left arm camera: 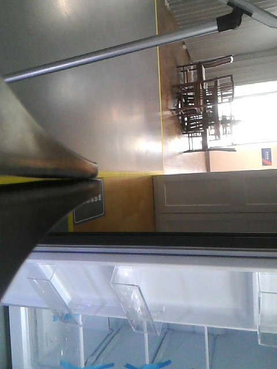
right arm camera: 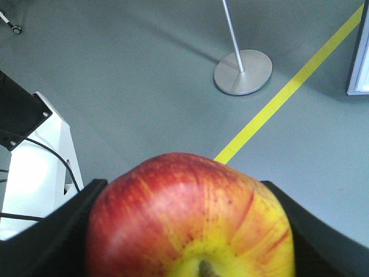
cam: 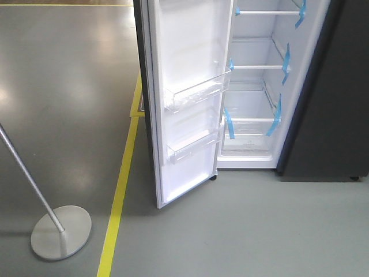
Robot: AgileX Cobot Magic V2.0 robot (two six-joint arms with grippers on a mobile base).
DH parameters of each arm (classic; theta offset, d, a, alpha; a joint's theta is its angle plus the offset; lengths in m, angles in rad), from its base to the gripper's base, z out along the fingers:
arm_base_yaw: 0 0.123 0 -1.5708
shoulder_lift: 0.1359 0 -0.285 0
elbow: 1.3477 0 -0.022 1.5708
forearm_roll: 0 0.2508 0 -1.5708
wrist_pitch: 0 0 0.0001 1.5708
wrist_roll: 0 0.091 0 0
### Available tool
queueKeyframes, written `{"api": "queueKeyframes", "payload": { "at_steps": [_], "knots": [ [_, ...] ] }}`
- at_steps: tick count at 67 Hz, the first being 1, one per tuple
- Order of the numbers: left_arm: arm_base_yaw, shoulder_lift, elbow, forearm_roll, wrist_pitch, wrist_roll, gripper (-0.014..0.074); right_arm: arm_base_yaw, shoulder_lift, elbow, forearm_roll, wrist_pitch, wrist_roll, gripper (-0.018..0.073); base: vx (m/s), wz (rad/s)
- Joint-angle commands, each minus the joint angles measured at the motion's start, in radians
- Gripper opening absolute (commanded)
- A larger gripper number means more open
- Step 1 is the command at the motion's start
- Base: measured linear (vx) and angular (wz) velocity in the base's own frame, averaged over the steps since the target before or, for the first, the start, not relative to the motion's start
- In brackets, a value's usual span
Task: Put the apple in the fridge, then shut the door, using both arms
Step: 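Drive up close to the open fridge door bins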
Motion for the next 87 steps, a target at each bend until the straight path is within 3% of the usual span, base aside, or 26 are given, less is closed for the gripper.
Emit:
{"api": "queueKeyframes", "payload": {
  "at_steps": [1, 87],
  "knots": [
    [-0.005, -0.014, -0.016, -0.008, -0.075, -0.001, -0.0006, -0.001, 0.009, -0.024, 0.056, -0.038, -0.005, 0.0112, 0.15, 0.03],
    [-0.005, -0.014, -0.016, -0.008, -0.075, -0.001, -0.0006, -0.001, 0.009, -0.024, 0.056, -0.038, -0.005, 0.0112, 0.17, 0.0]
  ]
}}
